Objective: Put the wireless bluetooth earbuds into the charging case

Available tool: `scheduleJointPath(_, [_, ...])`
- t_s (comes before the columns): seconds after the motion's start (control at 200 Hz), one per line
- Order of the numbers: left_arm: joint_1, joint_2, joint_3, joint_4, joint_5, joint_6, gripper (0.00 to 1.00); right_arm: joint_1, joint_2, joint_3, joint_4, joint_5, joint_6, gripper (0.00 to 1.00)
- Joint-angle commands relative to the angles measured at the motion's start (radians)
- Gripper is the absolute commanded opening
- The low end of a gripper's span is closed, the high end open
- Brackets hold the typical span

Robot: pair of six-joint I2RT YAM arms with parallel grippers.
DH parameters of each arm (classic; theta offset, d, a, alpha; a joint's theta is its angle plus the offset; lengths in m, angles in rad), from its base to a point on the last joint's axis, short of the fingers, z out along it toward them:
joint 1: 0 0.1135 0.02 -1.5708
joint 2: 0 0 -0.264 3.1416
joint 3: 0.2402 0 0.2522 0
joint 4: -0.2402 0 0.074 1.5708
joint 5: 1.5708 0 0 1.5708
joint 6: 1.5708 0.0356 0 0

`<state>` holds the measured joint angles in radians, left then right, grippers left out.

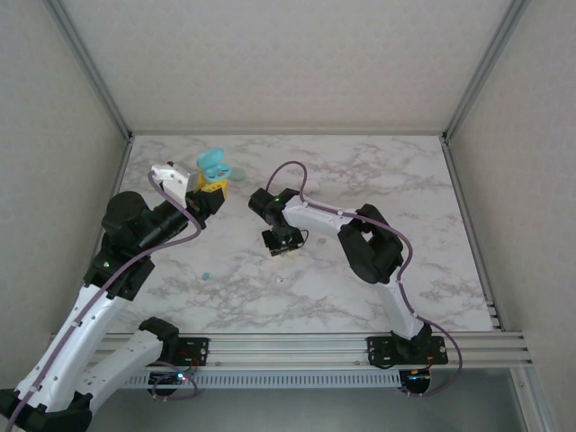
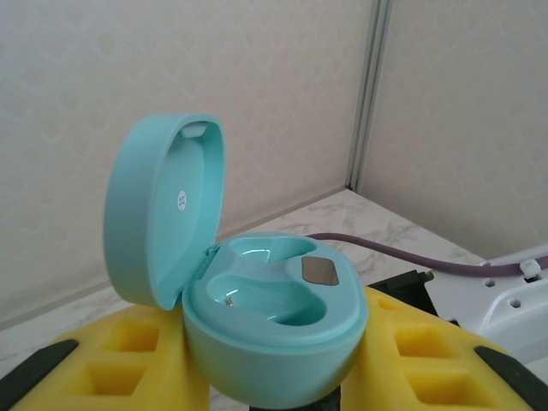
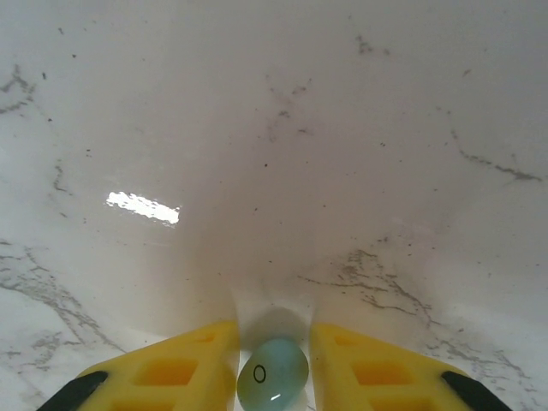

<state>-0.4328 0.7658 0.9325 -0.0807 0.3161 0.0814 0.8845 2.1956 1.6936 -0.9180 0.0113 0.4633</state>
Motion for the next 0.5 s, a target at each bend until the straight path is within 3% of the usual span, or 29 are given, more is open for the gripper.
scheduleJointPath(0.0, [-0.007, -0.011, -0.007, 0.021, 0.012, -0.011, 0.29, 0.012, 0.035, 0.032, -0.038, 0.033, -0.002, 0.29])
scheduleJointPath(0.27, [-0.007, -0.013, -0.009, 0.02, 0.009, -0.011, 0.29, 0.014, 0.028, 0.028, -0.034, 0.036, -0.006, 0.26])
scheduleJointPath(0.496, [-0.007, -0.011, -0.009, 0.012, 0.003, -0.011, 0.29, 0.003, -0.083, -0.038, 0.021, -0.022, -0.001, 0.24])
